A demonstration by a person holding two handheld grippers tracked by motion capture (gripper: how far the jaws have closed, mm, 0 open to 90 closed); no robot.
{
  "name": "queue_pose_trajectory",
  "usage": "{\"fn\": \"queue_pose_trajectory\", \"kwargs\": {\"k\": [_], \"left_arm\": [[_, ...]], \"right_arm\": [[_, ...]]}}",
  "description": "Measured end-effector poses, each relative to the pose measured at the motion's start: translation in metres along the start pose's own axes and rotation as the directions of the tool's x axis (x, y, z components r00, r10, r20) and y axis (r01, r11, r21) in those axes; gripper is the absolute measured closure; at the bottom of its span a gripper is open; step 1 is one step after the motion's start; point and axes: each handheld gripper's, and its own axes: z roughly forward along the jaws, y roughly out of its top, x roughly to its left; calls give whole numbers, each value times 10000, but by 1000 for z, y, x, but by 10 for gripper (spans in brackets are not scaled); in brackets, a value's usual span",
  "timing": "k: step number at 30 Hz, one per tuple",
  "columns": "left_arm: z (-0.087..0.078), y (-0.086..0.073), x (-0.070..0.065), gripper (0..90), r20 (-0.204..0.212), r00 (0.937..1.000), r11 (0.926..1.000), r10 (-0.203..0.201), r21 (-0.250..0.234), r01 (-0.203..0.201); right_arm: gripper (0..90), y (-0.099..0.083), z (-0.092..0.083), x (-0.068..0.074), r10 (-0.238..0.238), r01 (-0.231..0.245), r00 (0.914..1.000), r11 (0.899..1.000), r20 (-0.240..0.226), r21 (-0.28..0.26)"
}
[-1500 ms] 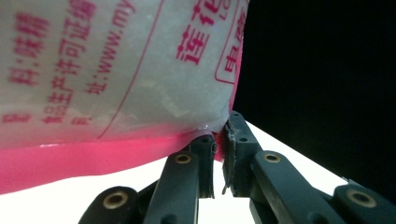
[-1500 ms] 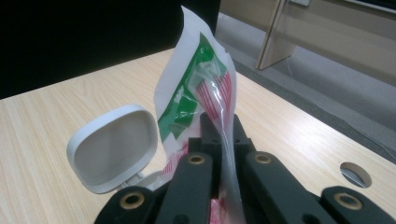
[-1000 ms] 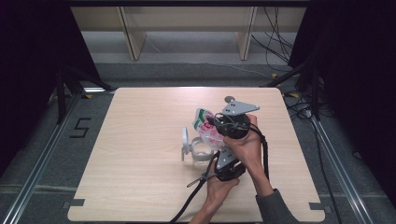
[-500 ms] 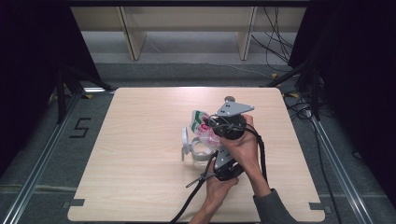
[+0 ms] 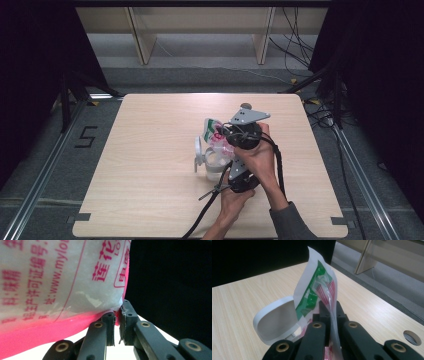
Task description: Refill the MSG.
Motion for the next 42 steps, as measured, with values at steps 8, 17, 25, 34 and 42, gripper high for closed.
{"fn": "queue_pose_trajectory", "kwargs": {"k": [8, 17, 25, 34, 42], "left_arm": [[0, 0, 0, 830, -20, 10000, 10000, -8, 7, 8], [-1, 2, 0, 830, -78, 10000, 10000, -53, 24, 53], [-1, 2, 0, 829, 31, 10000, 10000, -54, -24, 54], [-1, 2, 0, 829, 34, 10000, 10000, -75, -35, 75], [-3, 2, 0, 828, -84, 10000, 10000, 4, 49, -4]], "right_arm": [[900, 0, -1, 1, 238, -238, 9997, 9997, 63, -14], [900, 1, 0, 3, 116, -116, 9999, 9999, 26, -67], [900, 2, -1, 2, 96, -96, 9999, 9999, -55, -38], [900, 2, -1, 2, 88, -88, 9999, 10000, -50, -41], [900, 1, -1, 2, 53, -53, 10000, 10000, -9, -81]]}}
